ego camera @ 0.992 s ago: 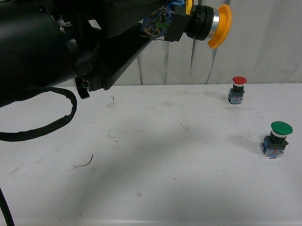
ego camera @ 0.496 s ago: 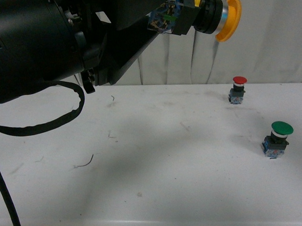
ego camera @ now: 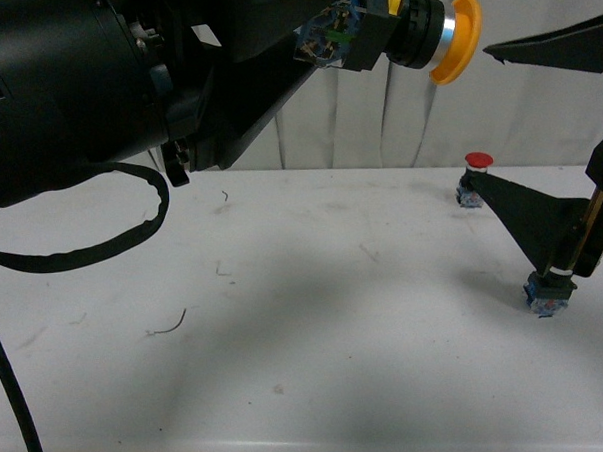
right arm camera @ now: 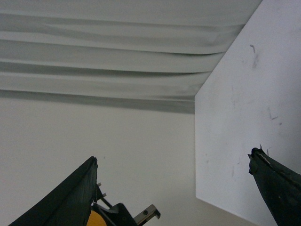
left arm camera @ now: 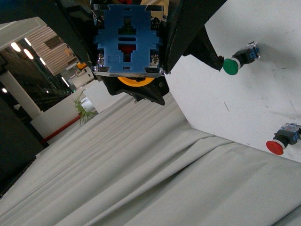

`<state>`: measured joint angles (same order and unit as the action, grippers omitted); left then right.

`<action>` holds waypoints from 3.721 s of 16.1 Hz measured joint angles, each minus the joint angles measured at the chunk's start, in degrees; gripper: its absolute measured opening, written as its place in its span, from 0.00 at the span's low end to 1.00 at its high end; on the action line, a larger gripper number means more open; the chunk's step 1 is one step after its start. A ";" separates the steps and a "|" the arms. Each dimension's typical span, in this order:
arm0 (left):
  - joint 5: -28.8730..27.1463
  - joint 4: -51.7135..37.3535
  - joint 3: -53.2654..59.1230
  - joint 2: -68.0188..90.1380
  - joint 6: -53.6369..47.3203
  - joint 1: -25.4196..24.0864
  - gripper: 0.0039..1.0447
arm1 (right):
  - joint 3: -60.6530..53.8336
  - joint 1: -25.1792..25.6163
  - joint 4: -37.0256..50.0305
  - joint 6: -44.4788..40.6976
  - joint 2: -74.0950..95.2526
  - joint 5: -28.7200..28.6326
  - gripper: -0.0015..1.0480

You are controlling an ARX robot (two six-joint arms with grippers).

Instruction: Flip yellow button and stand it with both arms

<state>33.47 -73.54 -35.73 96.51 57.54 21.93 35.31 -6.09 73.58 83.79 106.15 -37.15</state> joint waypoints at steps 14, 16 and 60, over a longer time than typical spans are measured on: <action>-0.48 -0.04 0.74 0.76 -0.98 0.42 0.33 | 1.90 -8.46 0.42 2.47 -6.93 -6.58 0.94; -0.87 0.02 0.74 0.76 -0.98 0.22 0.33 | 1.88 -8.44 -0.02 1.22 -6.88 -6.47 0.94; -27.23 40.06 21.79 -49.46 -49.96 -21.33 0.65 | 2.93 -5.84 -0.13 2.64 -4.61 -7.72 0.32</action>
<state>6.24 -33.47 -13.93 47.05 7.57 0.60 38.24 -11.92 73.45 86.43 101.54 -44.86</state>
